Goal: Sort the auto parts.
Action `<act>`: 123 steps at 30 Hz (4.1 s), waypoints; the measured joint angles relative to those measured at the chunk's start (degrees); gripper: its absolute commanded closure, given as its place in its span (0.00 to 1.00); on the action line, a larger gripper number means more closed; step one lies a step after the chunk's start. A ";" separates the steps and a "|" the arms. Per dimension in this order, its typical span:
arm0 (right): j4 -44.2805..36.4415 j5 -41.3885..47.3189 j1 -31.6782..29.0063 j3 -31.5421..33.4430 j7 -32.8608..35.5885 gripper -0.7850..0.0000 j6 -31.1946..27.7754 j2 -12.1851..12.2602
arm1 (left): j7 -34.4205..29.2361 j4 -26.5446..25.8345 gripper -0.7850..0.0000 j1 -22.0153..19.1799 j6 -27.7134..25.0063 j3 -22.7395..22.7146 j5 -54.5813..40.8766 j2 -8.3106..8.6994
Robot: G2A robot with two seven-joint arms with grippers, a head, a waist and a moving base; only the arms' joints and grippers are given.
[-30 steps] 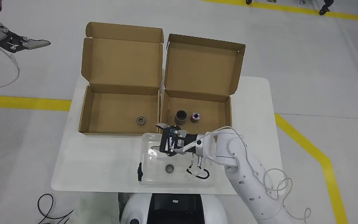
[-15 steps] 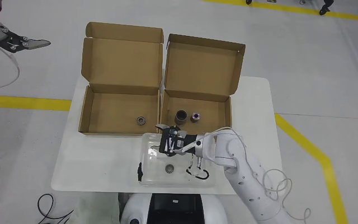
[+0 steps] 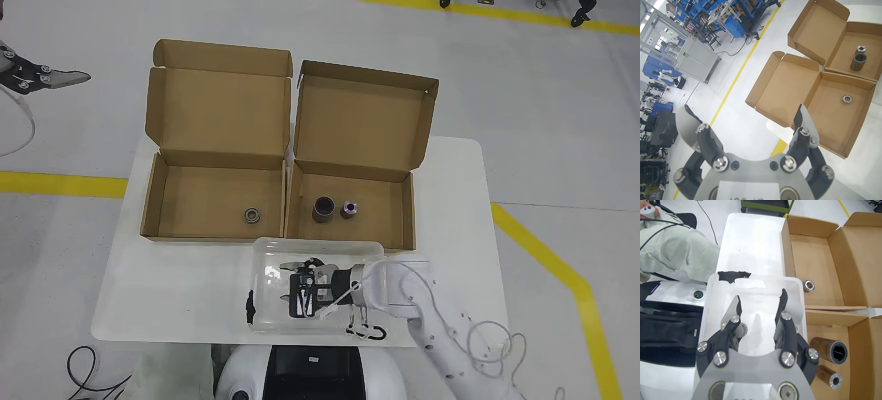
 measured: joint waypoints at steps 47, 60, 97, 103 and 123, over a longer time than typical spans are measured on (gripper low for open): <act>8.93 -8.35 5.28 -11.35 4.60 0.33 14.73 2.84 | 0.00 0.00 0.00 0.00 0.00 0.00 0.00 0.00; 7.29 -7.91 3.73 -10.47 0.41 0.38 10.09 4.05 | 0.00 0.00 0.00 0.00 0.00 0.00 0.00 0.00; 10.80 -9.70 5.33 -14.34 0.70 1.00 13.89 3.95 | 0.00 0.00 0.00 0.00 0.00 0.00 0.00 0.00; 9.50 -9.65 5.07 -13.79 -0.30 1.00 15.09 4.15 | 0.00 0.00 0.00 0.00 0.00 0.00 0.00 0.00; 8.96 -1.71 0.15 -5.61 -20.71 1.00 19.97 6.14 | 0.00 0.00 0.00 0.00 0.00 0.00 0.00 0.00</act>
